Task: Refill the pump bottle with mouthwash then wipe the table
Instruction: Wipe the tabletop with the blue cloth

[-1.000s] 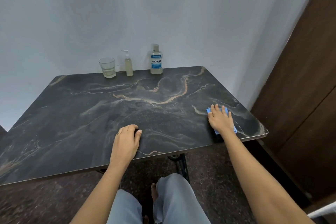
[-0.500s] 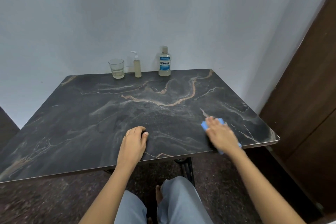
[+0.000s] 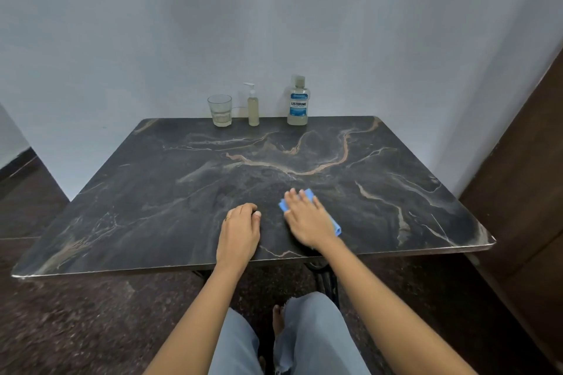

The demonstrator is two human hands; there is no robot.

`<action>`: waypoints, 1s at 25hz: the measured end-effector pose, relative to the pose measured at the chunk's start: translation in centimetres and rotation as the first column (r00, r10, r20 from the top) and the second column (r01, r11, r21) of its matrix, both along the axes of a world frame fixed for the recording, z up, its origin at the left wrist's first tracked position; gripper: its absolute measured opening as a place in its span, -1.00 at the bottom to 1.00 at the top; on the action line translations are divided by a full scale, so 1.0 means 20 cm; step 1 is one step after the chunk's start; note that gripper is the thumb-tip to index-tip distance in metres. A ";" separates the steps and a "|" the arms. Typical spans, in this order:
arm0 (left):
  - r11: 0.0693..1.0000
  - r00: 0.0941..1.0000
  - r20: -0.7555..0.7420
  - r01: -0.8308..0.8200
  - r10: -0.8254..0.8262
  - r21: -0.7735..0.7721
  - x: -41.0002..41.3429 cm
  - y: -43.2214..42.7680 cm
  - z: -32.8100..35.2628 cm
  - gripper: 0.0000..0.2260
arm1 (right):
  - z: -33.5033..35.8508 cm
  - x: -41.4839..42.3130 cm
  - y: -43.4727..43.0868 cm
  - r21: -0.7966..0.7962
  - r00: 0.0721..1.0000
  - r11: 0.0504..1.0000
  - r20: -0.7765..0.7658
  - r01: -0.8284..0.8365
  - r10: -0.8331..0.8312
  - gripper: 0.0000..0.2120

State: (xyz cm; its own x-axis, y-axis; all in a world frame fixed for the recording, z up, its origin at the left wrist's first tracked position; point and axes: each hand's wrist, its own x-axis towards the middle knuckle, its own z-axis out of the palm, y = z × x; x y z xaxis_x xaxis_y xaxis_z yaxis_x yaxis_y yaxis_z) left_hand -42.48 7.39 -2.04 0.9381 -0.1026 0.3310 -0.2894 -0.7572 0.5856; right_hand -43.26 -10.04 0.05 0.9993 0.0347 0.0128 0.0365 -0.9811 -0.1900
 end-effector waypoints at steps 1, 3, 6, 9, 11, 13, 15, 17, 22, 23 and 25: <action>1.000 1.000 0.006 -0.018 0.019 -0.011 0.00 0.01 0.00 -0.76 | 0.00 -0.09 0.02 -0.002 0.997 0.997 0.015 -0.077 0.077 -0.50; 0.999 1.000 -0.009 -0.030 0.030 -0.042 0.01 0.02 0.00 -0.76 | 0.00 -0.21 -0.06 0.004 0.988 0.988 0.006 -0.153 0.153 -0.51; 0.998 0.998 -0.057 0.020 -0.023 -0.053 0.03 0.08 0.03 -0.72 | 0.00 -0.20 -0.28 -0.086 1.000 0.996 -0.020 -0.013 0.012 -0.51; 0.999 0.998 -0.069 0.007 -0.005 0.032 0.07 0.27 0.03 -0.71 | 0.01 -0.04 -0.37 -0.088 0.980 0.981 -0.080 0.175 -0.182 -0.50; 0.996 0.995 -0.081 -0.055 0.061 0.068 0.10 0.42 0.02 -0.72 | 0.01 0.05 -0.31 -0.036 0.974 0.976 -0.074 0.214 -0.216 -0.50; 0.991 0.989 -0.097 -0.100 0.108 0.084 0.14 0.52 0.02 -0.73 | 0.01 0.10 -0.17 -0.031 0.987 0.989 -0.063 0.147 -0.149 -0.49; 0.989 0.984 -0.118 -0.125 0.133 0.074 0.16 0.56 0.04 -0.74 | -0.01 0.06 0.03 -0.083 0.999 0.997 -0.043 -0.005 0.002 -0.49; 0.989 0.984 -0.110 -0.135 0.141 0.060 0.16 0.57 0.04 -0.74 | -0.01 -0.06 0.15 -0.100 0.979 0.974 -0.026 -0.205 0.204 -0.50; 0.989 0.989 -0.052 -0.137 0.140 0.055 0.14 0.55 0.02 -0.75 | 0.00 -0.28 0.13 -0.027 0.906 0.905 -0.030 -0.424 0.423 -0.40; 0.990 0.990 -0.047 -0.130 0.133 0.061 0.14 0.55 0.02 -0.75 | 0.01 -0.27 0.15 -0.020 0.900 0.900 -0.041 -0.435 0.433 -0.40; 0.989 0.991 -0.041 -0.120 0.124 0.087 0.15 0.54 0.01 -0.75 | 0.02 -0.22 0.25 -0.016 0.882 0.883 -0.055 -0.469 0.468 -0.41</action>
State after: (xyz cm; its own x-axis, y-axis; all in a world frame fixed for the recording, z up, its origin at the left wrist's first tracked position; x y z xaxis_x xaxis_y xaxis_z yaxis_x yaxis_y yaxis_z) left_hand -39.49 18.16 -1.75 0.9592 -0.0124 0.2824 -0.1664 -0.8324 0.5286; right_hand -47.67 -5.07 0.36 0.8656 0.4989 -0.0425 0.4850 -0.8566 -0.1762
